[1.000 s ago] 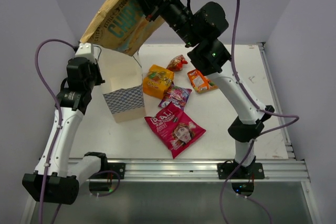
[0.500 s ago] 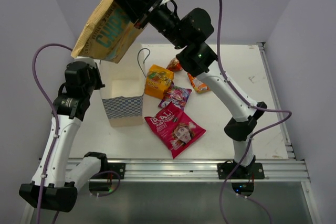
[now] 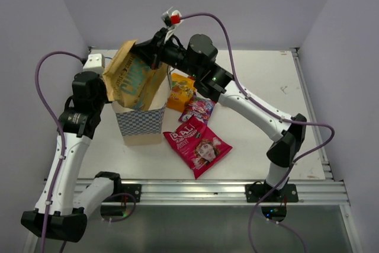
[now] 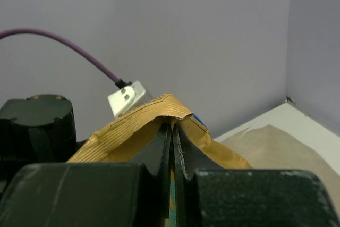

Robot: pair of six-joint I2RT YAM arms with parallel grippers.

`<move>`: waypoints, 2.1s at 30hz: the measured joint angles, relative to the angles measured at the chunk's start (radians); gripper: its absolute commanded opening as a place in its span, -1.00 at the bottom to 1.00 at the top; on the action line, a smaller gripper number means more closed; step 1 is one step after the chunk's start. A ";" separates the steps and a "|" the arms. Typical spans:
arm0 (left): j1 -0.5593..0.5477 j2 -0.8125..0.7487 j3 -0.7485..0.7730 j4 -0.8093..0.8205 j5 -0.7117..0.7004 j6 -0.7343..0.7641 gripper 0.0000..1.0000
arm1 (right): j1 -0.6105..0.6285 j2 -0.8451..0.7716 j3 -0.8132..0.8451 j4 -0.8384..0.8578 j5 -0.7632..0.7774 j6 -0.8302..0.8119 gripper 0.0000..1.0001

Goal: Place the snacks into the paper bag

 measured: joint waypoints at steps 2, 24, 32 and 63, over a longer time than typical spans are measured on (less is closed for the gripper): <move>0.000 -0.006 0.000 0.003 -0.004 0.000 -1.00 | 0.005 -0.027 -0.045 -0.015 -0.005 -0.002 -1.00; 0.000 -0.013 -0.005 0.000 -0.022 0.002 -1.00 | 0.007 0.089 -0.063 -0.116 -0.156 0.030 -0.87; 0.000 -0.011 -0.005 0.000 -0.027 0.001 -1.00 | 0.006 0.090 -0.059 -0.171 -0.153 0.003 0.98; -0.047 -0.155 -0.151 0.091 -0.189 0.010 -1.00 | -0.181 -0.580 -0.945 -0.675 0.393 -0.192 0.98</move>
